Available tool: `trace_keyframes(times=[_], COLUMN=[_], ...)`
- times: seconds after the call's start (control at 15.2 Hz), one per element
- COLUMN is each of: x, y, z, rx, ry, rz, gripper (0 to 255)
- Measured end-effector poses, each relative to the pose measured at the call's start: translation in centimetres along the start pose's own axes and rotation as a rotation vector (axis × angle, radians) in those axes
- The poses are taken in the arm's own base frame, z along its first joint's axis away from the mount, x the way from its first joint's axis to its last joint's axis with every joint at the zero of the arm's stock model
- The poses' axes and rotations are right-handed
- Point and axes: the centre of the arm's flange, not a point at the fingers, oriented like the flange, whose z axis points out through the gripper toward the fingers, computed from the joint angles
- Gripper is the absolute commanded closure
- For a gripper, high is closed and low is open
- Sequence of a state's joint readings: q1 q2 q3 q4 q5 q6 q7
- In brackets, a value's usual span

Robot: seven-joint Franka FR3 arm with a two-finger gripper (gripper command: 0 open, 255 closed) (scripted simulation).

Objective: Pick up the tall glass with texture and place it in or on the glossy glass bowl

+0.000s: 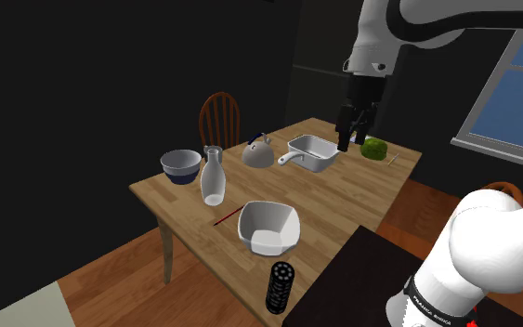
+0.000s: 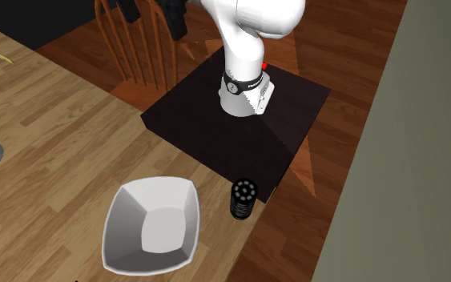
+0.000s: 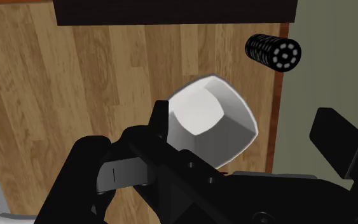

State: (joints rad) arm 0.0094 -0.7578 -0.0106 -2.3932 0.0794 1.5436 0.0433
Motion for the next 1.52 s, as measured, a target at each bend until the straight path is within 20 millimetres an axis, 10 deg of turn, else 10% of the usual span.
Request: trace_keyframes(times=[0.26,1.52], x=[0.2,2.2], y=[-1.3,-12.8], z=[2.3,24.7], rx=[-0.007,-0.076], ry=[0.006,0.067], rz=[-0.009,-0.090], gripper=[0,0])
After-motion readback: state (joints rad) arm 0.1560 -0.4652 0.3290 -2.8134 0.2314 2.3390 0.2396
